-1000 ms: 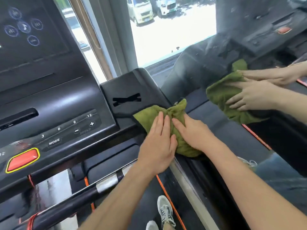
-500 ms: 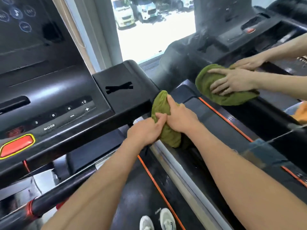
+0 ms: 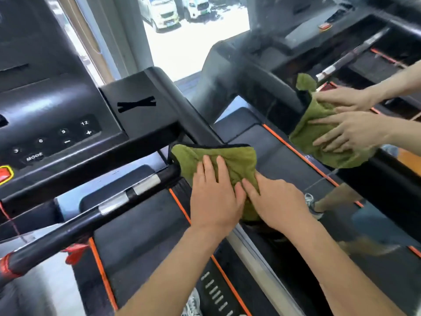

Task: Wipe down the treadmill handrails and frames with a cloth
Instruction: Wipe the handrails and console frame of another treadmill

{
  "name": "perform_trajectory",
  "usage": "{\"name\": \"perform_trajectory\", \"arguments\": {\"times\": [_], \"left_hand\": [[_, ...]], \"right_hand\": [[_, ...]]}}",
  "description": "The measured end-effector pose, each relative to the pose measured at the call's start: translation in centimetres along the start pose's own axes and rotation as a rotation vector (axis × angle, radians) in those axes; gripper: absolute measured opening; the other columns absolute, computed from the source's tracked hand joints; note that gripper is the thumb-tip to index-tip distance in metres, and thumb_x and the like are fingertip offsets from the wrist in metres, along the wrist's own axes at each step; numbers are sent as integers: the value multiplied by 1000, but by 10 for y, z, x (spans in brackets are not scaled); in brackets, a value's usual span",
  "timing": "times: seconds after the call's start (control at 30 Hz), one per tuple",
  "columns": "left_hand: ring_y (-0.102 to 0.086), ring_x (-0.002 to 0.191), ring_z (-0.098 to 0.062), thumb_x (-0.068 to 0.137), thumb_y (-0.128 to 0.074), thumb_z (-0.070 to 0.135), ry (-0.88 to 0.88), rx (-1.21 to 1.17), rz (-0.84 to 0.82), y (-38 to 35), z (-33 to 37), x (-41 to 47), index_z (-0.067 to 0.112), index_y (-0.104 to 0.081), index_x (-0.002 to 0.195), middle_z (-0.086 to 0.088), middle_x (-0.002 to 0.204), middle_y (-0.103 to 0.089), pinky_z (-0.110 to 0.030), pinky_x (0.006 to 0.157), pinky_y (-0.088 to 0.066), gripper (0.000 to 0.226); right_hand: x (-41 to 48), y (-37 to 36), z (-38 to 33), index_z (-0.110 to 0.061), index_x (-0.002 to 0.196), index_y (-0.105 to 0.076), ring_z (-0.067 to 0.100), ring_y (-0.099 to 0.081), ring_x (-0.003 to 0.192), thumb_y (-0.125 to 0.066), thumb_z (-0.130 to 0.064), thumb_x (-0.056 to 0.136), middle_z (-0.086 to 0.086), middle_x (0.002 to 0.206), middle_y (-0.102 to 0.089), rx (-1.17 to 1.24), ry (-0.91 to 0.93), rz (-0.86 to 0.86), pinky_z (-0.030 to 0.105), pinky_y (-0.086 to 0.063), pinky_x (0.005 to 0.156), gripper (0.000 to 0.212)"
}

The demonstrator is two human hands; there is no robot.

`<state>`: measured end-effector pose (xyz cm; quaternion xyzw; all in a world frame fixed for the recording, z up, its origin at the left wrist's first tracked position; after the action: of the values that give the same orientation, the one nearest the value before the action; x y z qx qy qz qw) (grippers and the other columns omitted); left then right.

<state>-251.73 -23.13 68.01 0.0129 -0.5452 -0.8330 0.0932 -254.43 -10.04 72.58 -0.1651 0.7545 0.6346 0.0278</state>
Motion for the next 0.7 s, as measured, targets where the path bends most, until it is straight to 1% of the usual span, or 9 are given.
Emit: {"name": "perform_trajectory", "arguments": {"times": [0.07, 0.13, 0.2, 0.3, 0.37, 0.43, 0.5, 0.57, 0.7], "left_hand": [[-37, 135, -45, 88, -21, 44, 15, -61, -155, -8, 25, -37, -2, -26, 150, -33, 154, -20, -44, 109, -37, 77], [-39, 135, -34, 89, -22, 43, 113, -282, -219, -9, 40, -65, 8, -5, 155, -17, 162, -5, -36, 101, -41, 77], [-41, 133, -21, 95, -33, 34, 281, -548, -218, -6, 44, -70, 25, 5, 155, 3, 164, -6, -26, 98, -37, 72], [-38, 136, -12, 97, -39, 30, 481, -908, -108, -8, 33, -37, 38, -5, 154, 10, 157, -28, -28, 106, -33, 67], [-43, 133, -14, 92, -36, 43, 597, -1051, -56, -14, 17, -5, 37, -20, 153, 7, 150, -42, -37, 111, -34, 63], [-54, 121, -16, 82, -33, 57, 739, -1163, -7, -16, 5, 15, 35, -40, 144, 4, 136, -56, -41, 107, -41, 66], [-59, 112, -19, 75, -33, 65, 824, -1226, 21, -18, 0, 23, 35, -47, 137, 2, 126, -62, -45, 103, -46, 70], [-58, 110, -18, 76, -28, 68, 797, -1196, 3, -19, 4, 20, 36, -45, 139, 1, 128, -61, -43, 103, -45, 73], [-51, 126, -28, 95, -20, 61, 680, -953, -137, -26, 31, -30, 42, -25, 150, -5, 143, -51, -41, 107, -38, 58]], "right_hand": [[-31, 2, 19, -41, 143, -30, 35, -61, 104, -20, -65, 95, 11, 111, -65, -115, -2, -48, 40, -48, 82, 55], [-50, -3, 34, -42, 150, -5, 31, -63, 106, -17, -71, 91, 7, 118, -65, -139, 4, -115, 39, -48, 82, 67], [-45, -11, 36, -45, 149, 7, 32, -62, 108, -17, -78, 84, 7, 122, -65, -11, 8, -170, 40, -49, 86, 76], [2, -16, 16, -50, 148, 4, 36, -57, 116, -27, -76, 85, 11, 133, -59, 247, 44, -164, 45, -44, 96, 75], [43, -16, -7, -53, 148, 1, 37, -53, 119, -34, -67, 91, 12, 138, -52, 287, 112, -109, 46, -43, 97, 68], [71, -10, -33, -60, 143, -1, 40, -54, 114, -37, -63, 89, 15, 134, -51, 311, 170, -50, 48, -44, 95, 65], [86, -7, -48, -62, 142, -2, 41, -54, 111, -40, -60, 89, 17, 132, -48, 319, 204, -72, 48, -44, 94, 65], [87, -5, -48, -61, 144, 1, 41, -53, 112, -43, -61, 88, 19, 132, -48, 307, 207, -125, 46, -44, 93, 71], [37, -6, -11, -49, 148, 11, 40, -55, 112, -42, -66, 87, 19, 129, -56, 188, 185, -149, 44, -44, 93, 82]]}}
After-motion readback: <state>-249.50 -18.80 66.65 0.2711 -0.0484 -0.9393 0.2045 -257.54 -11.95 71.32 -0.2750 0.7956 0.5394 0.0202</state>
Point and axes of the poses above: each hand's wrist, its own x-axis towards the middle knuckle, its own y-axis out of the back of the hand, z = x × y, the point moved 1 cm from there along x, towards the middle knuckle
